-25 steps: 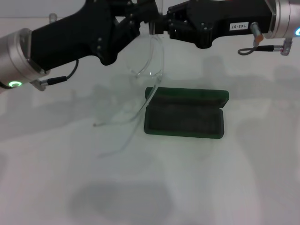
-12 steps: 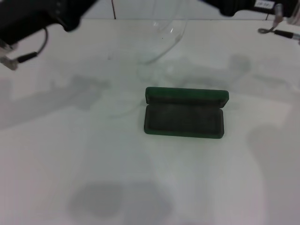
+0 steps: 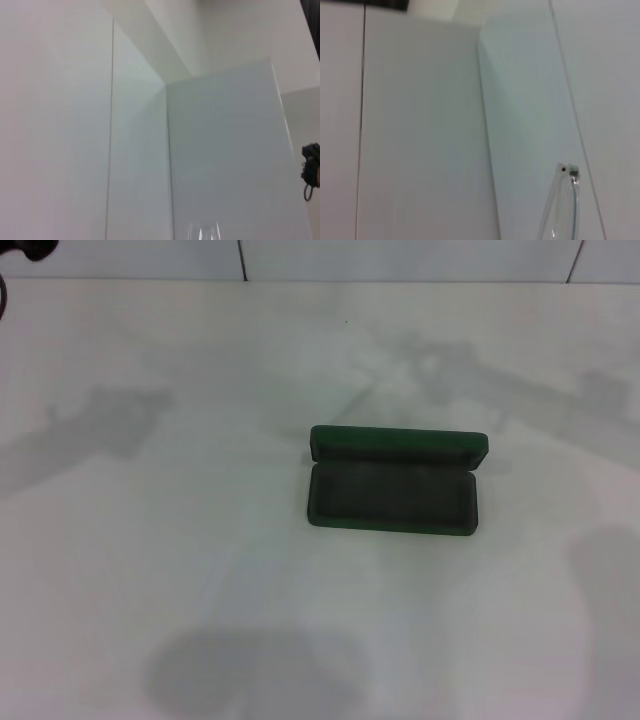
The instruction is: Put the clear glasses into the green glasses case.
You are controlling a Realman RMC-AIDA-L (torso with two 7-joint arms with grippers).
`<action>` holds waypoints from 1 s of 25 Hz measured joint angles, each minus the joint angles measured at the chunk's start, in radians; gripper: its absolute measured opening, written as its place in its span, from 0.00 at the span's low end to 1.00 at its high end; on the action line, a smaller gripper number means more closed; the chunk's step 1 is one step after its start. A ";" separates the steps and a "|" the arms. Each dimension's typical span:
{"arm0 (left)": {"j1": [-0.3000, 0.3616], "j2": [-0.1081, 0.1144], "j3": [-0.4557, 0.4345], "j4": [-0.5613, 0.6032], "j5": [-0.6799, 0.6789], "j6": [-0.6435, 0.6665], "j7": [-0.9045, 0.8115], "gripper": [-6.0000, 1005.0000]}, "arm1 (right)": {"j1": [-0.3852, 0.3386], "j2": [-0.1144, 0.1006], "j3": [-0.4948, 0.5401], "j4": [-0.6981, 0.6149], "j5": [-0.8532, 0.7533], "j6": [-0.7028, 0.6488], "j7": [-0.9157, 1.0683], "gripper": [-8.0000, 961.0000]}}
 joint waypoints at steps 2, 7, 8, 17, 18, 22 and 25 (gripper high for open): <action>0.006 -0.005 0.001 -0.003 0.029 0.000 -0.003 0.07 | -0.006 0.004 0.001 -0.014 0.044 -0.016 0.002 0.06; 0.009 -0.032 0.001 -0.004 0.131 0.000 0.008 0.07 | -0.006 0.011 0.001 -0.076 0.111 -0.041 0.003 0.06; 0.008 -0.037 0.001 -0.002 0.149 -0.001 0.013 0.07 | -0.004 0.011 0.001 -0.093 0.123 -0.043 0.004 0.06; -0.023 -0.089 0.002 0.104 0.302 -0.002 0.097 0.07 | 0.024 0.031 0.004 -0.171 0.163 -0.030 -0.008 0.06; -0.029 -0.091 0.002 0.122 0.315 -0.002 0.104 0.07 | 0.026 0.032 0.004 -0.186 0.166 -0.028 -0.012 0.06; -0.063 -0.115 0.002 0.164 0.355 -0.002 0.126 0.07 | 0.029 0.033 0.004 -0.247 0.169 -0.022 -0.027 0.06; -0.096 -0.145 0.001 0.160 0.369 -0.004 0.131 0.07 | 0.027 0.035 0.003 -0.294 0.157 -0.015 -0.046 0.06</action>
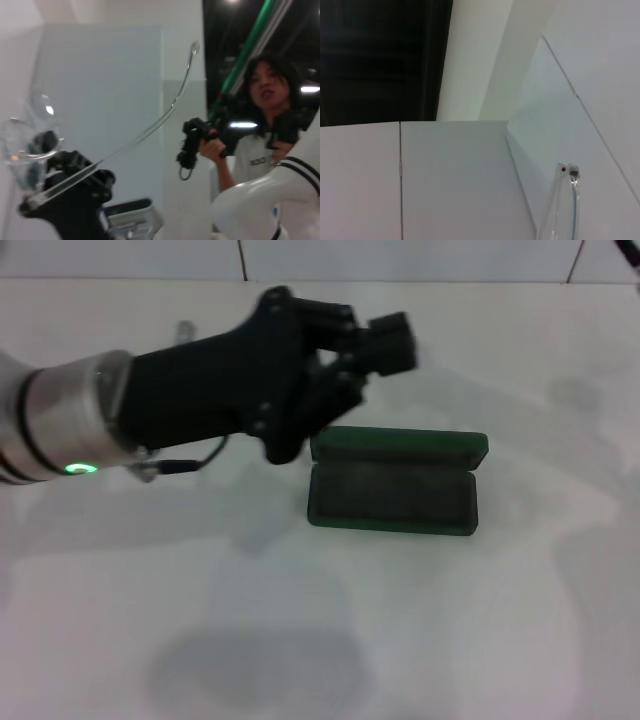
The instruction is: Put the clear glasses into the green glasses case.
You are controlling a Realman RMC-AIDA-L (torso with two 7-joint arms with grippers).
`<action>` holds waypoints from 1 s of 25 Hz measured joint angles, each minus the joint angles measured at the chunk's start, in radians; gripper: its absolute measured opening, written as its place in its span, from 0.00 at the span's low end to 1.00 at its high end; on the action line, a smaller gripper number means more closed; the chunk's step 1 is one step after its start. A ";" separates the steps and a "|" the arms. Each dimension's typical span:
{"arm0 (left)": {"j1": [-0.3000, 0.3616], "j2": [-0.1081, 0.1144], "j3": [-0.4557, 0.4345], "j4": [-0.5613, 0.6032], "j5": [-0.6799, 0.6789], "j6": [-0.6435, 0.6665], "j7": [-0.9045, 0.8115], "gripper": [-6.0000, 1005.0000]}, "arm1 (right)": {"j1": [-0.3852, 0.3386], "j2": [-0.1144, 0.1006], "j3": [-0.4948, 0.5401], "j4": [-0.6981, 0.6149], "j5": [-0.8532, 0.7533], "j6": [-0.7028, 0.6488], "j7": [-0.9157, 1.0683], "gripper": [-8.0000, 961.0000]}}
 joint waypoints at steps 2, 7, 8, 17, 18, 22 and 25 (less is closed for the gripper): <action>-0.023 -0.015 -0.001 -0.003 0.002 -0.002 0.002 0.07 | -0.003 0.001 0.000 -0.026 -0.019 0.008 -0.013 0.06; -0.067 -0.036 -0.001 -0.005 -0.017 -0.003 0.006 0.07 | -0.016 0.006 0.000 -0.070 -0.067 0.023 -0.041 0.06; -0.073 -0.037 -0.001 -0.005 -0.025 -0.003 0.009 0.07 | -0.018 0.006 0.000 -0.079 -0.080 0.027 -0.045 0.06; -0.088 -0.049 -0.001 -0.050 -0.072 -0.004 0.025 0.07 | -0.025 0.008 0.000 -0.145 -0.173 0.042 -0.071 0.06; -0.085 -0.050 -0.001 -0.053 -0.072 -0.004 0.025 0.06 | -0.026 0.008 0.000 -0.148 -0.176 0.042 -0.073 0.06; -0.063 -0.050 -0.001 -0.075 -0.082 -0.004 0.025 0.06 | -0.035 0.004 0.007 -0.145 -0.173 0.034 -0.075 0.06; -0.037 -0.055 -0.001 -0.115 -0.101 -0.004 0.033 0.06 | -0.043 -0.001 0.025 -0.137 -0.167 0.022 -0.075 0.06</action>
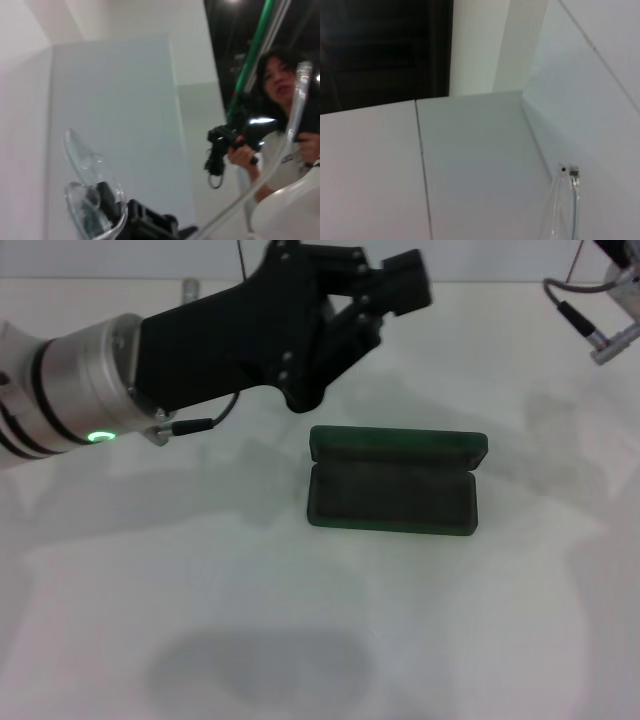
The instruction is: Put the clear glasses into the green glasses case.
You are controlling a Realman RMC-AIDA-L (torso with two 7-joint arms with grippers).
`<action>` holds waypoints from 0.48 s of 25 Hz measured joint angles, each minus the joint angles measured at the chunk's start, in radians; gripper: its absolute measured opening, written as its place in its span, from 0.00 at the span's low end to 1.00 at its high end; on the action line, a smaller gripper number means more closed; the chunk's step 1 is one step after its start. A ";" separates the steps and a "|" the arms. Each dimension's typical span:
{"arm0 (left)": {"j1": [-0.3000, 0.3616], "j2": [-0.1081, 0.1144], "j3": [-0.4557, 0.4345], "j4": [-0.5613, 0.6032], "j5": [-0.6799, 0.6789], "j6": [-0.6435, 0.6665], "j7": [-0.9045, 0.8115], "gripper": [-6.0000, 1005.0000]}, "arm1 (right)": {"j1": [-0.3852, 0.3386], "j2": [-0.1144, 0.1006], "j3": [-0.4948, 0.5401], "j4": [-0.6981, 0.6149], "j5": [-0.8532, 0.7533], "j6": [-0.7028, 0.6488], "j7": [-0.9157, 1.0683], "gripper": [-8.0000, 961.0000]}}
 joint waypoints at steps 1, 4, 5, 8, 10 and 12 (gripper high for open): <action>0.009 -0.003 0.000 -0.013 -0.006 0.000 0.010 0.06 | -0.005 -0.003 0.007 0.004 0.004 -0.003 0.001 0.06; 0.028 -0.005 0.000 -0.032 -0.020 0.000 0.040 0.06 | -0.020 -0.009 0.024 0.013 0.010 -0.006 0.004 0.06; 0.031 -0.005 0.000 -0.034 -0.022 0.000 0.048 0.06 | -0.023 -0.011 0.028 0.013 0.011 -0.006 0.005 0.06; 0.033 -0.001 0.000 -0.034 -0.022 0.000 0.063 0.06 | -0.025 -0.013 0.031 0.021 0.012 -0.004 0.005 0.06; 0.034 -0.002 0.000 -0.034 -0.022 0.000 0.083 0.06 | -0.024 -0.009 0.031 0.030 0.012 -0.001 0.005 0.06; 0.035 -0.004 0.000 -0.034 -0.022 0.001 0.113 0.07 | -0.024 -0.005 0.032 0.042 0.011 0.004 0.004 0.06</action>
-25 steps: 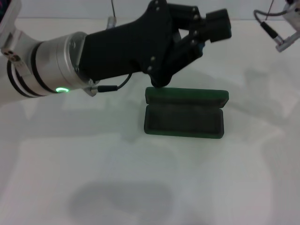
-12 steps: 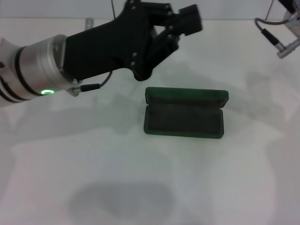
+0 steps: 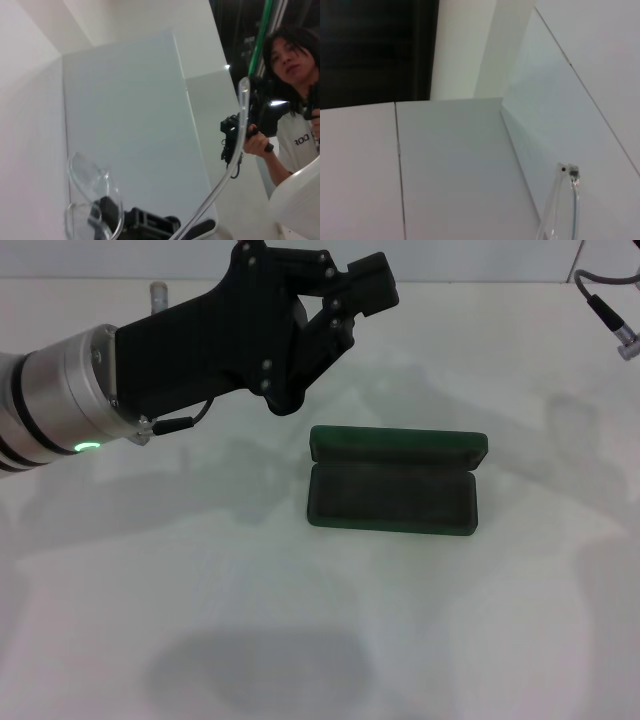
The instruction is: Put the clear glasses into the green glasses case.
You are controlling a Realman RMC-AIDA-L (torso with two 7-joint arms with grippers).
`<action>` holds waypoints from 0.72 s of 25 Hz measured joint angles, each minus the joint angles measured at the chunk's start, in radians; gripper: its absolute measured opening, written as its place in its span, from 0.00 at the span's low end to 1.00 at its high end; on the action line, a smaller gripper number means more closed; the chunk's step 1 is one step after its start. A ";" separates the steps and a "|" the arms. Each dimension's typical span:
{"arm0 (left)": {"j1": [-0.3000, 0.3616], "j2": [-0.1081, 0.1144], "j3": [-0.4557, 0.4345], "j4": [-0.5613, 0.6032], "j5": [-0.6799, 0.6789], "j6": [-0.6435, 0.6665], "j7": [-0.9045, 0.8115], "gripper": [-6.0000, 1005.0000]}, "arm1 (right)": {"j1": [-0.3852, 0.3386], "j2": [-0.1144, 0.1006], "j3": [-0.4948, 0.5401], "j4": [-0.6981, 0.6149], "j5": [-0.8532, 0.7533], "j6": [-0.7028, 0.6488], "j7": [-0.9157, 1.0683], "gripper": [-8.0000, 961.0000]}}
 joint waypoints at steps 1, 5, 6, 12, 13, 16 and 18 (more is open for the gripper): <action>0.000 -0.001 0.000 0.001 0.000 0.000 0.005 0.07 | 0.000 0.001 0.000 0.004 0.000 0.003 0.000 0.06; -0.009 0.000 0.000 0.012 -0.004 0.002 0.041 0.07 | 0.004 0.002 0.001 0.007 -0.001 0.020 -0.003 0.06; -0.012 0.000 0.000 0.016 -0.007 0.002 0.052 0.07 | 0.004 0.002 0.001 0.008 -0.001 0.023 -0.003 0.06; -0.025 0.010 0.000 0.040 -0.037 0.004 0.096 0.07 | 0.000 0.001 -0.003 0.009 -0.005 0.047 -0.006 0.06; -0.028 0.010 0.000 0.042 -0.042 0.005 0.107 0.07 | 0.000 0.001 -0.005 0.011 -0.006 0.051 -0.007 0.06; -0.035 0.011 0.000 0.046 -0.052 0.005 0.127 0.07 | -0.001 0.002 -0.008 0.020 -0.008 0.055 -0.008 0.06; -0.040 0.015 0.000 0.052 -0.067 0.005 0.147 0.07 | 0.001 0.002 -0.010 0.024 -0.010 0.061 -0.008 0.06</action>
